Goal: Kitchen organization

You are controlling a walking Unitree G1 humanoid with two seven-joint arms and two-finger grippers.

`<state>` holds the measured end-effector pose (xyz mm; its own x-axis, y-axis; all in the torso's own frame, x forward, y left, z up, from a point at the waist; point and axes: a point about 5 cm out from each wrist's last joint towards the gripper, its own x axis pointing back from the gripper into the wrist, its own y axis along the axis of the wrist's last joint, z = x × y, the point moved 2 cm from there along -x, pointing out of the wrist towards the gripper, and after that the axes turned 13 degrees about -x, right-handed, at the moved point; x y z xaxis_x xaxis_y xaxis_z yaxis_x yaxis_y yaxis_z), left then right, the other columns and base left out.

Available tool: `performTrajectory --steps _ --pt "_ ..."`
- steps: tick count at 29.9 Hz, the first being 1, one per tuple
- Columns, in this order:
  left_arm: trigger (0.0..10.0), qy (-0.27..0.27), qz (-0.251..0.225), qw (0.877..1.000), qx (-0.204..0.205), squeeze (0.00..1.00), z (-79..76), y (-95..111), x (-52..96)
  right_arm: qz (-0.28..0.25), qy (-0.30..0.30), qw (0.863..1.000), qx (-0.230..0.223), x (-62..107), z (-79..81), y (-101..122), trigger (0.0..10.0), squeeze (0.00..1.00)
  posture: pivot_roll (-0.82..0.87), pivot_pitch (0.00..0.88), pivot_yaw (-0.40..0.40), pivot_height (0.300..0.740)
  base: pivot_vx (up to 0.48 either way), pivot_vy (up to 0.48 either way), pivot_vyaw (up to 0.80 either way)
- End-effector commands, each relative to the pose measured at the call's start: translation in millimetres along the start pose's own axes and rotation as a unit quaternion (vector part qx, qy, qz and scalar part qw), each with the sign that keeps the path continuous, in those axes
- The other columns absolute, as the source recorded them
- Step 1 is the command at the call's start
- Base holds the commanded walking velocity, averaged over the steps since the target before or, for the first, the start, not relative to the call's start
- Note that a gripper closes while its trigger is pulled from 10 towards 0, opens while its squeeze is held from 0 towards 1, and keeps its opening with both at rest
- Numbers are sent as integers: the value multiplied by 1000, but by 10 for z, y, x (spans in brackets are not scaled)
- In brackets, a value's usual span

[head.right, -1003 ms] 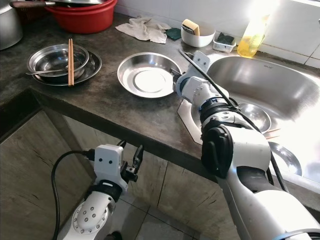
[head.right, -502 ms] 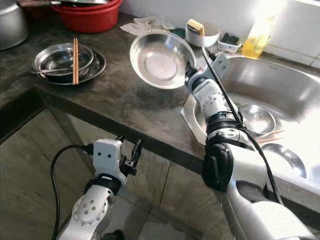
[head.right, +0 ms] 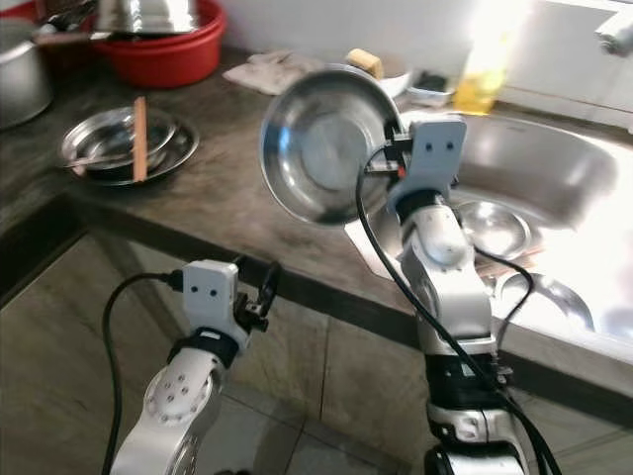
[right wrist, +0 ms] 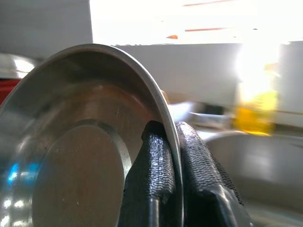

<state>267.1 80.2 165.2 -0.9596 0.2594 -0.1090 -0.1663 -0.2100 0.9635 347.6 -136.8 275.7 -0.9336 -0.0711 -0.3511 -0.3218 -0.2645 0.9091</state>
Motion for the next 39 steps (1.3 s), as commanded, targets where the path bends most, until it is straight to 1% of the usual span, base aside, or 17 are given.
performTrajectory --steps 1,4,5,7,9,13,17,19,20,24,26,28,30,33,35,38,39 --pt "10000 -4 -4 1000 -13 0 -2 -2 -13 -20 2 1000 8 30 41 120 0 0 54 82 -13 740 0 0 -788" --pt "10000 -11 -9 1000 -21 0 -5 -1 -33 -9 -8 1000 20 49 11 92 0 0 55 72 -9 740 0 0 -788" --pt "10000 -16 -16 999 -26 0 -13 8 -40 -9 -7 999 40 47 6 101 0 0 54 70 -9 740 0 -461 -788" --pt "10000 -17 -13 999 -37 0 -14 -4 -46 -3 -7 999 35 39 16 105 0 0 53 64 -10 740 0 -463 -788" --pt "10000 -21 -12 999 -38 0 -23 -13 -52 2 -5 999 48 26 26 108 0 0 50 64 -8 740 0 -465 -788" --pt "10000 -21 -12 999 -42 0 -28 -23 -55 9 -7 999 48 -20 25 113 0 0 51 71 -14 740 0 -465 -800" --pt "10000 -12 0 1000 -18 0 -11 -52 -56 25 -17 997 66 -65 -4 88 0 0 57 81 -19 740 133 -311 0" --pt "10000 -8 4 1000 -17 0 -2 -59 -58 30 -16 997 68 -73 -4 77 0 0 57 81 -19 740 0 0 0" --pt "10000 -1 2 1000 -19 0 22 -54 -57 47 -17 996 72 -106 -18 34 0 0 59 88 -19 740 0 0 0" --pt "10000 1 -1 1000 -14 0 32 -45 -50 58 -18 996 64 -165 -36 19 0 0 60 93 -17 740 0 0 0" --pt "10000 2 2 1000 -13 0 32 -50 -45 80 -16 995 57 -210 -46 -22 0 0 61 97 -21 740 0 0 0" --pt "10000 1 2 1000 -13 0 28 -51 -45 91 -14 993 67 -260 -53 -42 10000 0 61 100 -21 740 0 0 0" --pt "10000 2 4 1000 -13 0 28 -51 -43 113 -12 990 83 -335 -72 -88 10000 0 61 106 -21 740 0 0 0" --pt "10000 2 3 1000 -12 0 27 -43 -41 129 -16 988 84 -437 -118 -118 10000 0 62 115 -22 740 0 0 0" --pt "10000 2 3 1000 -11 0 29 -34 -31 139 -23 987 75 -580 -171 -120 10000 0 63 126 -22 740 0 0 0" --pt "10000 0 4 1000 -10 0 20 -32 -8 144 -24 987 72 -700 -184 -115 10000 0 68 146 -22 740 0 0 0" --pt "10000 -1 5 1000 -10 0 12 -27 11 146 -26 987 67 -770 -178 -109 10000 0 69 158 -26 740 0 0 0"
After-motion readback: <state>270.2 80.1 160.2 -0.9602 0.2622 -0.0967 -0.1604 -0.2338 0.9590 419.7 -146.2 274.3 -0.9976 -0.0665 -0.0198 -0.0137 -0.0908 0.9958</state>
